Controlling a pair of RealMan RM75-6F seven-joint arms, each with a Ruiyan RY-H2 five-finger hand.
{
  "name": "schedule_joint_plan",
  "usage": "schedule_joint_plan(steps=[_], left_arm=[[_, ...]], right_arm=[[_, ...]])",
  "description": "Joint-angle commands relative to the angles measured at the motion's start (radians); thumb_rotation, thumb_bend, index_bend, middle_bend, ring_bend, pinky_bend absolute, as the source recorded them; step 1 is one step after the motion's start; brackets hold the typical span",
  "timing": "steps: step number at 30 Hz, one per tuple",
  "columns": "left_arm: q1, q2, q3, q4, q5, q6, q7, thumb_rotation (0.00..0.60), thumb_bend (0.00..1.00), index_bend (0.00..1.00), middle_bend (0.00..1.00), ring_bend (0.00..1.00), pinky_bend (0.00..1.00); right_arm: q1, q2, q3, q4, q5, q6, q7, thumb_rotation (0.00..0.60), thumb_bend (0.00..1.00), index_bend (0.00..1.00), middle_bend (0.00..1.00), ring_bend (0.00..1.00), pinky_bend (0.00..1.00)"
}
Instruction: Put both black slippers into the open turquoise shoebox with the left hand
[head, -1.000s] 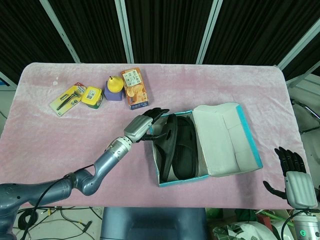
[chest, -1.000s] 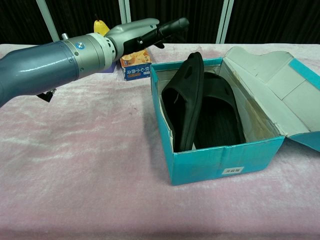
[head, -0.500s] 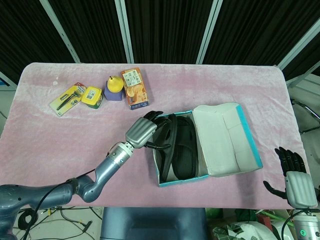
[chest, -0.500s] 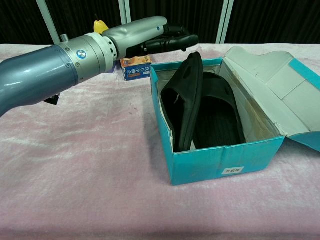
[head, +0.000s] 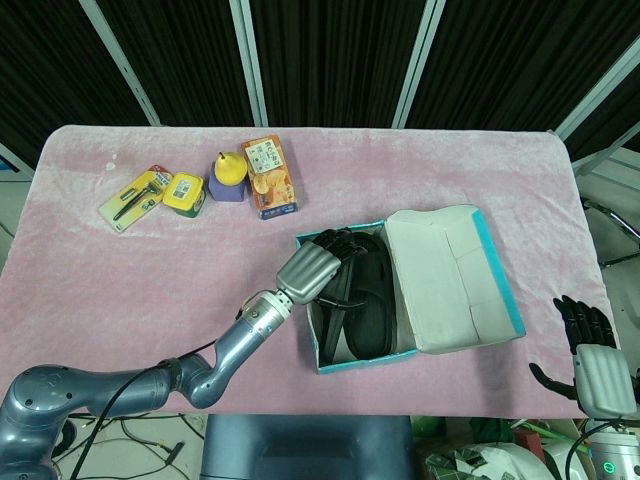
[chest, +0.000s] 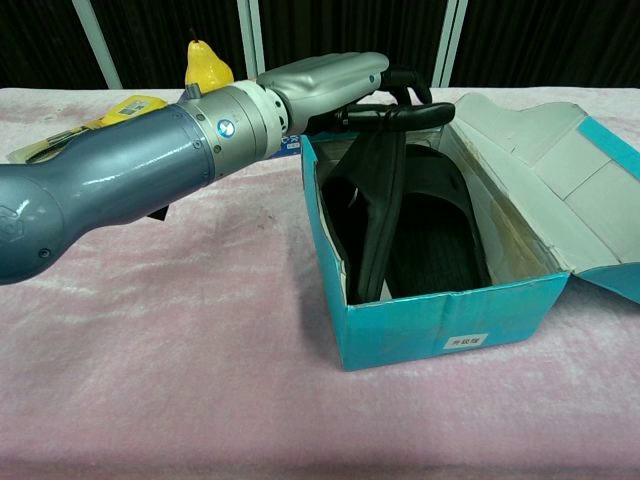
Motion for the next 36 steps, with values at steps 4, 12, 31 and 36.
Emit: schedule_joint_plan(steps=[4, 12, 31, 36], left_arm=[[0.01, 0.017, 0.014, -0.014, -0.06, -0.014, 0.065, 0.0, 0.0, 0.16, 0.25, 0.08, 0.14], [0.03, 0.027, 0.039, -0.019, -0.098, -0.012, 0.098, 0.0, 0.0, 0.15, 0.25, 0.09, 0.14], [-0.004, -0.008, 0.026, 0.036, -0.213, -0.062, 0.154, 0.0, 0.0, 0.11, 0.22, 0.09, 0.14], [0.017, -0.004, 0.018, 0.018, -0.111, 0.011, 0.066, 0.0, 0.0, 0.11, 0.2, 0.08, 0.14]], right_arm=[[-0.001, -0.003, 0.0, 0.011, 0.003, -0.003, 0.01, 0.6, 0.11, 0.06, 0.05, 0.0, 0.04], [0.002, -0.004, 0.0, 0.011, 0.0, -0.006, 0.007, 0.6, 0.11, 0.06, 0.05, 0.0, 0.04], [-0.003, -0.001, 0.0, -0.004, -0.001, 0.0, -0.005, 0.6, 0.11, 0.06, 0.05, 0.0, 0.04], [0.0, -0.001, 0.001, -0.005, -0.002, -0.004, -0.009, 0.6, 0.11, 0.06, 0.05, 0.0, 0.04]])
